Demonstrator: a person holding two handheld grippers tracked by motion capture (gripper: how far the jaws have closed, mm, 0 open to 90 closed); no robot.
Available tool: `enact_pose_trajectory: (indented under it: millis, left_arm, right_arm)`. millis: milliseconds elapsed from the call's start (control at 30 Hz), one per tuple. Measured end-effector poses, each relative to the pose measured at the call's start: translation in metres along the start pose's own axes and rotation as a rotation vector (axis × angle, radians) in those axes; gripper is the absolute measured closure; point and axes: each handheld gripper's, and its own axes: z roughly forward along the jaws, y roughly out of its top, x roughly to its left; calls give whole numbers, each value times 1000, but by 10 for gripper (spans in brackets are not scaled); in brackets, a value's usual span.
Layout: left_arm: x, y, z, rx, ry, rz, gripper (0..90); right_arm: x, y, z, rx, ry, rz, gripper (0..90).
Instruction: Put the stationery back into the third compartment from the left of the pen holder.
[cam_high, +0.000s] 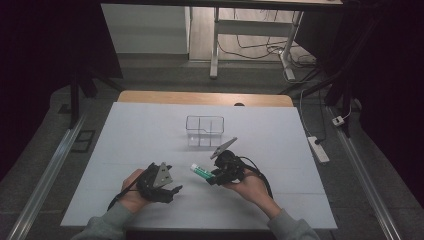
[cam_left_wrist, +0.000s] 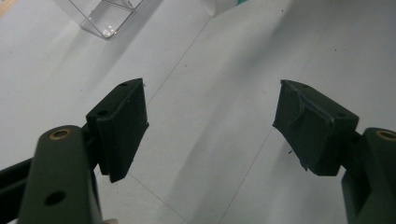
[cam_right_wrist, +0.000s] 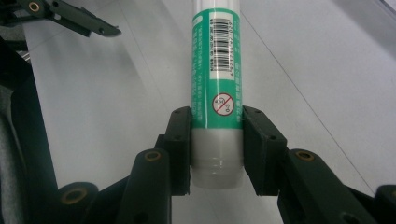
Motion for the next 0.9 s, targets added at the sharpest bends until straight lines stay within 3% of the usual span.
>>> enact_pose_trajectory:
  millis: [267,533,900]
  left_arm:
    - [-2,1,1,4,4,17,247]
    - [-5,4,1,-12,-5,39,245]
    - [-16,19,10,-16,13,135,240]
  right_arm:
    - [6,13,7,-2,19,-23,640]
    - [5,16,19,38,36,-21,640]
    - [9,20,30,74,65,-41,640]
